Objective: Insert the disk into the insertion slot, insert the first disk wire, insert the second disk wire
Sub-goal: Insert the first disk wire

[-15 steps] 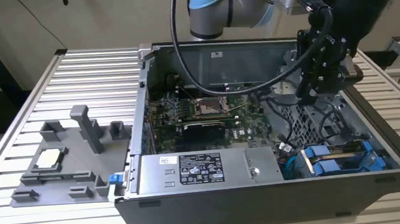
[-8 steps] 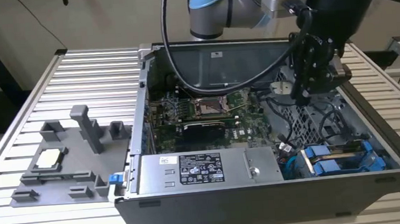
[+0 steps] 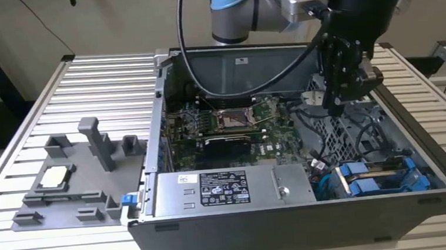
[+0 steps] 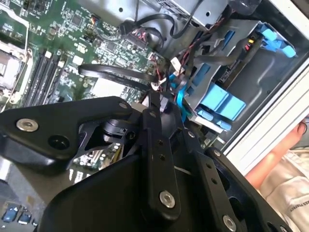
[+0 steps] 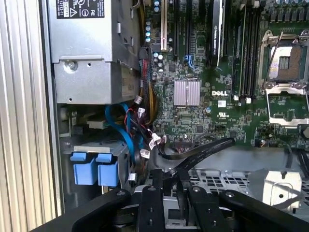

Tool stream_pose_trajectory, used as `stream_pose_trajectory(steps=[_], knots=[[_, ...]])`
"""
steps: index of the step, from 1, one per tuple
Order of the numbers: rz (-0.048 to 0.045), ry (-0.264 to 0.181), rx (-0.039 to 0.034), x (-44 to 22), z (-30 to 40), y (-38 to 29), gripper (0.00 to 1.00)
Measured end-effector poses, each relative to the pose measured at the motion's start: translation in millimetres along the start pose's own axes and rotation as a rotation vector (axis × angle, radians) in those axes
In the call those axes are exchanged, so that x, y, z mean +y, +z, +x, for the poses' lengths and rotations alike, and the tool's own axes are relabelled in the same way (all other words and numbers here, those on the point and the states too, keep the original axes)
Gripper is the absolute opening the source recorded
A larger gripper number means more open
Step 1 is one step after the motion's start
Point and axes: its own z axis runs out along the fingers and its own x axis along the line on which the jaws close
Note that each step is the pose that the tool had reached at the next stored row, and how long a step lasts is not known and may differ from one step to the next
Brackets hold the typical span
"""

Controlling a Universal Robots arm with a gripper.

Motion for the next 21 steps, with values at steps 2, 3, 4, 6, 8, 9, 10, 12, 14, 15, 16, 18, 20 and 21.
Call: stream_pose_trajectory(steps=[2, 3, 4, 6, 8, 9, 10, 12, 14, 15, 16, 18, 20, 21], knots=[[0.0028, -0.004, 0.0087, 2.3, -1.1, 1.0, 0.27], [0.0033, -0.008, 0.0131, 3.3, -1.2, 1.5, 0.27], [0.0039, -0.012, 0.0182, 4.3, -1.2, 1.7, 0.27], [0.0058, -0.020, 0.0266, 6.1, -1.3, 2.8, 0.27], [0.0094, -0.025, 0.0363, 6.6, -1.4, 3.4, 0.27], [0.0116, -0.025, 0.0393, 6.6, -1.5, 3.7, 0.27], [0.0136, -0.026, 0.0413, 6.6, -1.5, 4.0, 0.27], [0.0188, -0.028, 0.0509, 6.6, -1.8, 4.0, 0.27], [0.0255, -0.032, 0.0551, 6.7, -2.2, 4.6, 0.27], [0.0287, -0.032, 0.0561, 6.7, -2.4, 4.6, 0.27], [0.0302, -0.032, 0.0564, 6.6, -2.3, 4.6, 0.27], [0.0302, -0.032, 0.0565, 6.6, -2.3, 4.6, 0.27], [0.0302, -0.032, 0.0565, 6.7, -2.3, 4.7, 0.27], [0.0302, -0.032, 0.0565, 6.7, -2.3, 4.7, 0.27]])
